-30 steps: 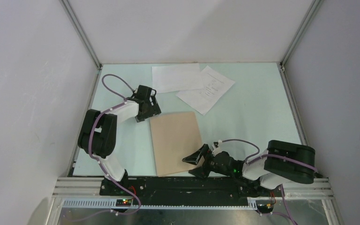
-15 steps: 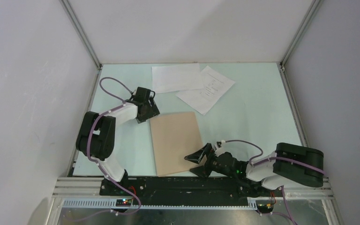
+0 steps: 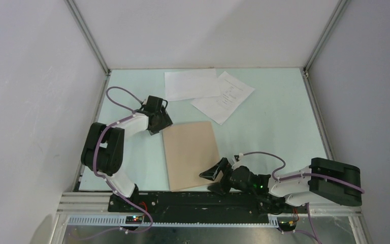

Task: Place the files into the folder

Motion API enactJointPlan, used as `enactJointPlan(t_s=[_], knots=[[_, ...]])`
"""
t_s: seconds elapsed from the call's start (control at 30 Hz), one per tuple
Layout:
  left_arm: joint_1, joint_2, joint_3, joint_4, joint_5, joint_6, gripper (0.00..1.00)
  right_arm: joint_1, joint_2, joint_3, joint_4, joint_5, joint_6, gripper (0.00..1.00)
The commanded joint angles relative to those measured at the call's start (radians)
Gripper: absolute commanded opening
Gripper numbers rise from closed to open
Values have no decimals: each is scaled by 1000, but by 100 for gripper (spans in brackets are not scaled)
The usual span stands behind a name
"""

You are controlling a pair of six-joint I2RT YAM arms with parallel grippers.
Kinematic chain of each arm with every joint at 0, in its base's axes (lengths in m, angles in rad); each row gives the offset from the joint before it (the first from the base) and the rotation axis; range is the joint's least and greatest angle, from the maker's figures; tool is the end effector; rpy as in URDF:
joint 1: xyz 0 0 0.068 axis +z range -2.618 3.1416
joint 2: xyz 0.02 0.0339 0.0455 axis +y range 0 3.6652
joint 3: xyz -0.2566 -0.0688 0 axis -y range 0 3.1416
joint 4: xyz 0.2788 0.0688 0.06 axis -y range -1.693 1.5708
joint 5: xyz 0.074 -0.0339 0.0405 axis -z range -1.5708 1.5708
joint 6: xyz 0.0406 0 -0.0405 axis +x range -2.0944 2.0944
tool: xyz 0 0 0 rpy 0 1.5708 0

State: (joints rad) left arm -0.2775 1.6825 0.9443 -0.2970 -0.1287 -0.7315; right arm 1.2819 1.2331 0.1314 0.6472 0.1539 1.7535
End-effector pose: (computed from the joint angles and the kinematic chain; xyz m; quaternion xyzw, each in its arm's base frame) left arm 0.3414 -0.0918 0.1270 -0.2332 0.9338 -0.0734 0.2611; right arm 0.0678 0.2063 0.0839 0.2372 0.8128 0.5238 0.0931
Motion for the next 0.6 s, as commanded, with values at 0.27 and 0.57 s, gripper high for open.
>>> enactJointPlan(t_s=[0.27, 0.57], knots=[[-8, -12, -44, -26, 25, -32, 70, 7, 99, 22, 136, 133, -21, 100], [-14, -26, -58, -24, 36, -35, 65, 11, 53, 2, 132, 224, -39, 100]])
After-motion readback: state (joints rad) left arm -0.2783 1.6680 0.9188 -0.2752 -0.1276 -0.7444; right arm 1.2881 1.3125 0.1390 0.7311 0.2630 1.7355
